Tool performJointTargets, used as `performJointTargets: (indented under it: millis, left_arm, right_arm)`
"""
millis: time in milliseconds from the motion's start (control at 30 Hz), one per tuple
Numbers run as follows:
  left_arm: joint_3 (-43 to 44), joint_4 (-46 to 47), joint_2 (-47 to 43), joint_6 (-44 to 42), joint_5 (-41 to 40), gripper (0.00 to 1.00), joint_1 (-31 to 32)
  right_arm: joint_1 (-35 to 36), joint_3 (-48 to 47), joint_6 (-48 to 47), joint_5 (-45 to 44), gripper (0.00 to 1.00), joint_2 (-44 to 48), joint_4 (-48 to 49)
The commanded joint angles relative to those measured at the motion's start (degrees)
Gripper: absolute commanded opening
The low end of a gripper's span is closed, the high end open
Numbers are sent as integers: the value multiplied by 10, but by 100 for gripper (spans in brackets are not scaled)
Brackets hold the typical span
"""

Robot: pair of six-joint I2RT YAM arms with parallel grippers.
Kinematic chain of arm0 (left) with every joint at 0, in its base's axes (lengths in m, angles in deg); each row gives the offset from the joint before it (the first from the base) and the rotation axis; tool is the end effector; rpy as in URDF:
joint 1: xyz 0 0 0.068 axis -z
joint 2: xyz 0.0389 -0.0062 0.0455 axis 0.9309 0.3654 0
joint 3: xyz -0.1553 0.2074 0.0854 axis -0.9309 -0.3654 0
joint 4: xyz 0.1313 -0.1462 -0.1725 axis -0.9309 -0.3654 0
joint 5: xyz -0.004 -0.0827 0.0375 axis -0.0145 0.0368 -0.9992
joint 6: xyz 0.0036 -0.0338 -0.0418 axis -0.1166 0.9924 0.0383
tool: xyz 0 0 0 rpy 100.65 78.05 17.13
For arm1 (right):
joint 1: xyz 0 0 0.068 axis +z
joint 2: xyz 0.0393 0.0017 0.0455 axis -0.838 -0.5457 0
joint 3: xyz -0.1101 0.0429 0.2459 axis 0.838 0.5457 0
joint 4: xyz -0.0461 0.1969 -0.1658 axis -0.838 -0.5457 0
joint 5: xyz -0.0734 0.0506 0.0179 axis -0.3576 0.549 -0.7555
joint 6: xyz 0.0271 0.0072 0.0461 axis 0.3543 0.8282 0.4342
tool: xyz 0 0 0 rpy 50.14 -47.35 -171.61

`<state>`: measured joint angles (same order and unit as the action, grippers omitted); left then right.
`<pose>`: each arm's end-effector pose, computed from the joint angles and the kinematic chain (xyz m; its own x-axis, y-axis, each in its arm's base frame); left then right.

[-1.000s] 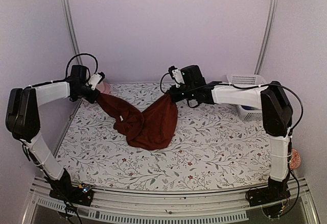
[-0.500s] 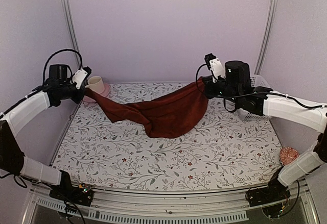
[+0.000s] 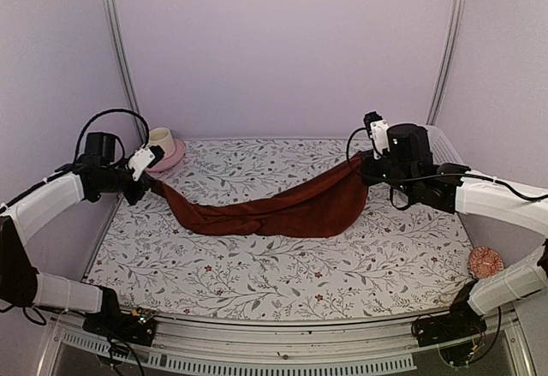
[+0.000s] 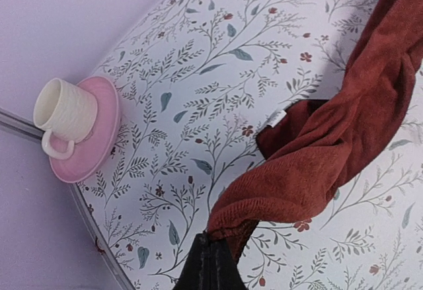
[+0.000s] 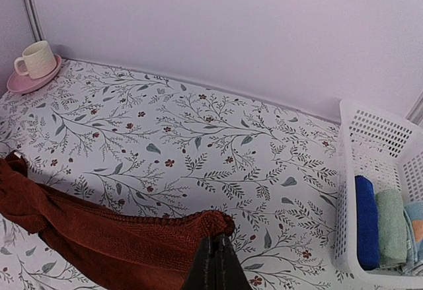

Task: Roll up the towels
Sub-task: Flatten out the towel at the center of the board.

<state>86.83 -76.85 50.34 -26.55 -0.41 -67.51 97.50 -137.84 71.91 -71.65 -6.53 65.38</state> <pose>0.2564 -0.0135 0.2576 -0.4018 0.6157 -0.6778 0.5804 0.7438 0.3315 0.2370 0.1844 0.2915 -0.3320 -0.2073 -0.9202 -0.3052 0.9467 -0.1032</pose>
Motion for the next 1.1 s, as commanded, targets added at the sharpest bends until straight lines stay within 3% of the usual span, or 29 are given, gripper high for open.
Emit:
performJointTargets:
  millis: [0,167,233,333,433,600,667,733,833,900,1067]
  left_arm:
    - [-22,-28,-39,-60,93,0,-7]
    - [-60,75,-117,-35,121,0,-15]
    - [-50,63,-107,-32,153,0,-15]
    - [-52,-10,-98,-114,235,1,-12]
    - [-44,-159,-82,-267,300,40,-11]
    - [-30,-288,-19,-357,312,55,-10]
    - [-22,-257,23,-310,305,57,-11]
    - [0,-198,80,-202,285,57,-11]
    - [70,-178,202,-68,264,49,-14]
    - [116,-214,277,-29,285,41,-21]
    - [144,-224,347,43,293,36,-34]
  right_arm:
    - [0,12,15,-39,2,44,21]
    - [-5,34,-2,-68,2,83,92]
    - [-7,28,0,-80,2,85,91]
    - [-8,26,4,-80,2,83,84]
    - [-9,26,14,-86,2,80,68]
    - [-8,37,18,-83,2,86,65]
    - [-9,34,18,-76,2,83,65]
    - [-8,29,16,-72,2,82,62]
    - [-9,26,16,-94,2,79,50]
    - [-9,25,18,-101,2,77,44]
    - [-9,29,25,-85,2,65,44]
